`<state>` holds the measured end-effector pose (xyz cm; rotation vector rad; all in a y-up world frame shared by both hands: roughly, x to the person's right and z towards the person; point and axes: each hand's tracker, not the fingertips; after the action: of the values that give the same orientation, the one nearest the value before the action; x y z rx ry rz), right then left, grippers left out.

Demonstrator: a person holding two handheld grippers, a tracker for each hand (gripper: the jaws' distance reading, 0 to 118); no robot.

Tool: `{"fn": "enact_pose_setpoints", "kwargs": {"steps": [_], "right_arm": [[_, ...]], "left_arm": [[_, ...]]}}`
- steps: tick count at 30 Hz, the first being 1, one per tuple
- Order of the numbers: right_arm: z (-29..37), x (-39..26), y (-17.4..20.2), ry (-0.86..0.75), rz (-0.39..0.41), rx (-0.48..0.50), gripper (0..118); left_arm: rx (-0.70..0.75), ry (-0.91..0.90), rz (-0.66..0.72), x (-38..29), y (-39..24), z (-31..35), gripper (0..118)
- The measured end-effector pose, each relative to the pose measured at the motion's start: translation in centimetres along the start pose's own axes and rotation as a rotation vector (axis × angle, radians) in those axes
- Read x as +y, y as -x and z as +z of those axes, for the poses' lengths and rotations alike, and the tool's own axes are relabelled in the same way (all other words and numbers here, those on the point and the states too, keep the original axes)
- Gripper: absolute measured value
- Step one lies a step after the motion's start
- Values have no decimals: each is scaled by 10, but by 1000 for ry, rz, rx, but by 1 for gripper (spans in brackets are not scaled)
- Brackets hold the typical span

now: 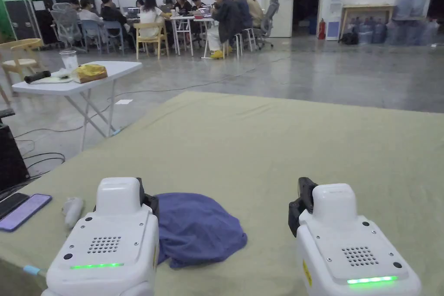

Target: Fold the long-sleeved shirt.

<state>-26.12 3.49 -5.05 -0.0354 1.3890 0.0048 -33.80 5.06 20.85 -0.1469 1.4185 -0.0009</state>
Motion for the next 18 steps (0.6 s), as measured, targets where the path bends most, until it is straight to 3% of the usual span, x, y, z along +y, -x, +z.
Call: {"fn": "enact_pose_setpoints", "kwargs": {"steps": [5,6,7,8,10,13,18], "right_arm": [[-5,-9,6,30,4,37,0],[-5,-11,5,34,9,33,0],[-5,-12,3,38,12,30,0],[-4,-14,1,46,10,30,0],[0,-19,-3,64,-7,38,0],[-1,-29,-8,80,-18,32,0],[-12,-42,-20,124,-45,16,0]], "left_arm": [[-15,119,0,-4,7,-13,3],[-35,171,4,1,6,-18,27],[-61,246,5,4,5,-29,81],[-97,353,14,7,5,-46,113],[-193,491,115,-5,8,-83,117],[-186,680,138,-21,2,-153,117],[-199,853,-42,-77,-36,-254,117]]}}
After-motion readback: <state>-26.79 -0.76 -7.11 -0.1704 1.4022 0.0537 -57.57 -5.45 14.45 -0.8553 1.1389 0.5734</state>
